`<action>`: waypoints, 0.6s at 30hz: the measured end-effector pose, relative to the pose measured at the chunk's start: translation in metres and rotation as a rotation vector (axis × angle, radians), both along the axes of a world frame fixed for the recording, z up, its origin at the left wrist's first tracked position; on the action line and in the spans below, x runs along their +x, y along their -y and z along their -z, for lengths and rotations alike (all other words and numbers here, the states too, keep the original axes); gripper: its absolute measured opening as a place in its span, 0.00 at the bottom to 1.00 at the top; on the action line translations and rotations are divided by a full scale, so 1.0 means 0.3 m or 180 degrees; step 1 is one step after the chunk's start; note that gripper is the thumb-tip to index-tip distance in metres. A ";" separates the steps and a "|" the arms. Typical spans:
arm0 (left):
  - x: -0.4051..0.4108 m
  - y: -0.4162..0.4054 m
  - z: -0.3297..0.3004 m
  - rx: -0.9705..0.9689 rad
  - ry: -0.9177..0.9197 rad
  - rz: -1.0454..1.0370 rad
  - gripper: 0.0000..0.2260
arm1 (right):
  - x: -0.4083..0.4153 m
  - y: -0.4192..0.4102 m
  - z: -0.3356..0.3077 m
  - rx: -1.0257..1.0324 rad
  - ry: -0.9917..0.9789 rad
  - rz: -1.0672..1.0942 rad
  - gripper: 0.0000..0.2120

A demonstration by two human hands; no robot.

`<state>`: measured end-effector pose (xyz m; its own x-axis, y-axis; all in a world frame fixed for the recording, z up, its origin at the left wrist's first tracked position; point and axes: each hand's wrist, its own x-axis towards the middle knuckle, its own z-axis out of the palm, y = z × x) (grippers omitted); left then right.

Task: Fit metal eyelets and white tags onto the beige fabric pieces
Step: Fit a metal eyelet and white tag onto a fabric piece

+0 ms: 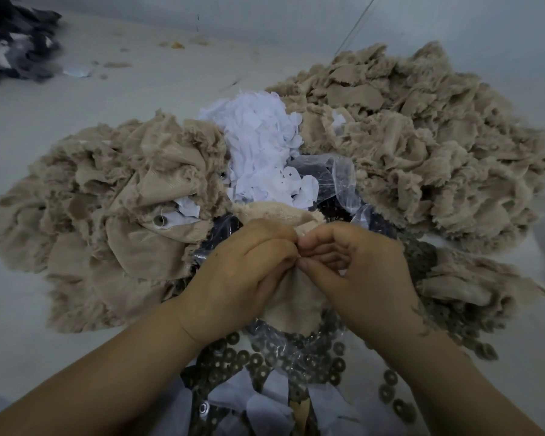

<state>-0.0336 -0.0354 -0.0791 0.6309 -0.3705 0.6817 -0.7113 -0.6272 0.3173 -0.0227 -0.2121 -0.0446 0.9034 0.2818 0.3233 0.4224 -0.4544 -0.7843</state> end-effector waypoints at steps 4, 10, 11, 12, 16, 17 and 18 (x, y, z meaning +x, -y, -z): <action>-0.002 0.001 -0.007 0.0022 -0.0076 -0.0038 0.04 | 0.006 0.027 -0.029 -0.0281 0.0006 0.0101 0.05; -0.001 -0.003 -0.005 0.0147 -0.0036 0.0063 0.05 | 0.069 0.201 -0.041 -0.3135 -0.0605 0.0354 0.09; -0.001 -0.002 -0.006 0.0185 -0.0019 0.0110 0.06 | 0.068 0.206 -0.020 -0.3418 -0.0781 0.0228 0.07; -0.001 0.000 -0.005 0.0220 0.0013 0.0157 0.06 | 0.064 0.205 0.004 -0.3535 -0.0867 0.0149 0.05; -0.001 0.004 -0.005 0.0238 0.0069 0.0247 0.05 | 0.074 0.189 0.075 -0.3465 -0.0783 0.0143 0.10; -0.003 0.003 -0.005 0.0235 0.0072 0.0256 0.05 | 0.078 0.185 0.083 -0.3469 -0.0707 0.0157 0.10; -0.005 0.002 -0.005 0.0237 0.0061 0.0262 0.05 | 0.080 0.182 0.090 -0.3433 -0.0628 0.0172 0.10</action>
<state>-0.0350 -0.0360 -0.0775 0.5833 -0.4706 0.6620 -0.7668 -0.5879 0.2577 0.0013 -0.2668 -0.0715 0.9318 0.2880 -0.2208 0.2920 -0.9563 -0.0152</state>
